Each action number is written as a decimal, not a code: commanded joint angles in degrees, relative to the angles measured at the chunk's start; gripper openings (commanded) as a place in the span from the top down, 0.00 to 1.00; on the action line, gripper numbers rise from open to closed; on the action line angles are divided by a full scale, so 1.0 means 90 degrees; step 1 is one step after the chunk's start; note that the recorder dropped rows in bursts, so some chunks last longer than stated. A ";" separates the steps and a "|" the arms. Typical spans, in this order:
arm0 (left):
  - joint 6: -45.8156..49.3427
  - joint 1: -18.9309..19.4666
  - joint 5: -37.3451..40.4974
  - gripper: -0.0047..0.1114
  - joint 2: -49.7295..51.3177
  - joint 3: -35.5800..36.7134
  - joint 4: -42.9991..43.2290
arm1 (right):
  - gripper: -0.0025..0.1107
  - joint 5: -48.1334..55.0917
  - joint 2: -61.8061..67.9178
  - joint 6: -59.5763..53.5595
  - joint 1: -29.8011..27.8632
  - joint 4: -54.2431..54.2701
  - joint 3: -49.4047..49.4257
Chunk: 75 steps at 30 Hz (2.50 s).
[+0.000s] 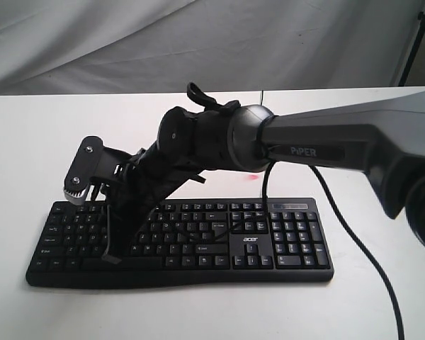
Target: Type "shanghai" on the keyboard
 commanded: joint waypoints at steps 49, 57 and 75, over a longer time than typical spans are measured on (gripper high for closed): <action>-0.0010 -0.0024 -0.0055 0.95 -0.0032 0.0033 -0.0004 | 0.98 0.0069 -0.0335 -0.0623 -0.0252 0.0248 0.0561; -0.0010 -0.0024 -0.0055 0.95 -0.0032 0.0033 -0.0004 | 0.98 0.0086 -0.0133 -0.0635 -0.0252 0.0294 0.0561; -0.0010 -0.0024 -0.0055 0.95 -0.0032 0.0033 -0.0004 | 0.98 0.0065 -0.0133 -0.0762 -0.0252 0.0398 0.0561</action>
